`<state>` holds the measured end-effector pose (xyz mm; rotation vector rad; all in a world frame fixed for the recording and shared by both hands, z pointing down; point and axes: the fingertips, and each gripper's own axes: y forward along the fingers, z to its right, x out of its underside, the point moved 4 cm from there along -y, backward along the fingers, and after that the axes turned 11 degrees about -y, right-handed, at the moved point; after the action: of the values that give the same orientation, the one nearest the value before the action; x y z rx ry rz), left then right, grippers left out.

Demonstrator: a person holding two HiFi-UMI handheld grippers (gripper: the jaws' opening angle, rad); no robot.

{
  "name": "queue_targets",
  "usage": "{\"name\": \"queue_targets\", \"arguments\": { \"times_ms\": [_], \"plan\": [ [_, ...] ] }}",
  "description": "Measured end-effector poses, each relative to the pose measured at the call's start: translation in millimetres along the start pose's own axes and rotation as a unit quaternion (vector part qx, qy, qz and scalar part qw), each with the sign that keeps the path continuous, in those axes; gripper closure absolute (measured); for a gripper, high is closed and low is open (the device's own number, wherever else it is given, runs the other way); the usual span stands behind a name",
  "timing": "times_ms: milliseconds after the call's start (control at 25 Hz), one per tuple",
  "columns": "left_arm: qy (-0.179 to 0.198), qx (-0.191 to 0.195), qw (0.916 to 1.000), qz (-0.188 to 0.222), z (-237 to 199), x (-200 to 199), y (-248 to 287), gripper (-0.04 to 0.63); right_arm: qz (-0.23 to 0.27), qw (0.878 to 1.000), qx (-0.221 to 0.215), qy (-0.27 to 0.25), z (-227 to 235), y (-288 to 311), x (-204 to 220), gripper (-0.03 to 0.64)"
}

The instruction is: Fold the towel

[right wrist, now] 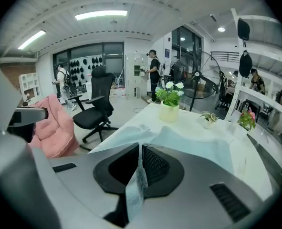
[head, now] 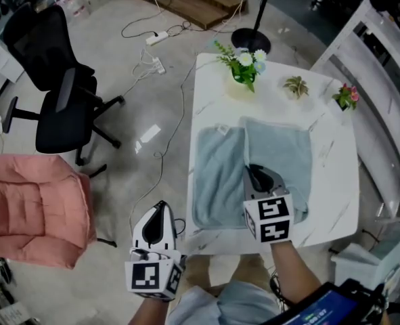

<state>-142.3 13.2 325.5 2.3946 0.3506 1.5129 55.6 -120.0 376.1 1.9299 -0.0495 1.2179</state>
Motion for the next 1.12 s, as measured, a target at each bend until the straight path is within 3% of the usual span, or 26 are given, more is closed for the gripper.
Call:
{"name": "queue_targets", "arguments": {
  "times_ms": [360,640,800,880,1040,1120],
  "plan": [
    [-0.018,-0.005,0.9997,0.013,-37,-19,-17,0.589,0.033,0.999,0.004,-0.012,-48,-14,-56,0.578],
    [-0.022,-0.022,0.9995,0.012,-62,-16,-36,0.589,-0.013,0.999,-0.024,-0.043,-111,30,-23,0.575],
    [-0.028,-0.03,0.9992,0.001,-69,-2,-43,0.589,-0.037,0.994,-0.077,-0.064,-141,58,-1,0.526],
    [-0.032,-0.037,0.9988,-0.001,-69,3,-44,0.589,-0.032,0.989,-0.117,-0.078,-154,63,-1,0.432],
    [-0.03,-0.037,0.9989,0.0,-53,9,-40,0.589,0.033,0.981,-0.178,-0.066,-151,27,-32,0.41],
    [-0.026,-0.028,0.9992,0.012,-34,4,-36,0.589,0.068,0.979,-0.183,-0.061,-126,-2,-49,0.416]
  ]
}}
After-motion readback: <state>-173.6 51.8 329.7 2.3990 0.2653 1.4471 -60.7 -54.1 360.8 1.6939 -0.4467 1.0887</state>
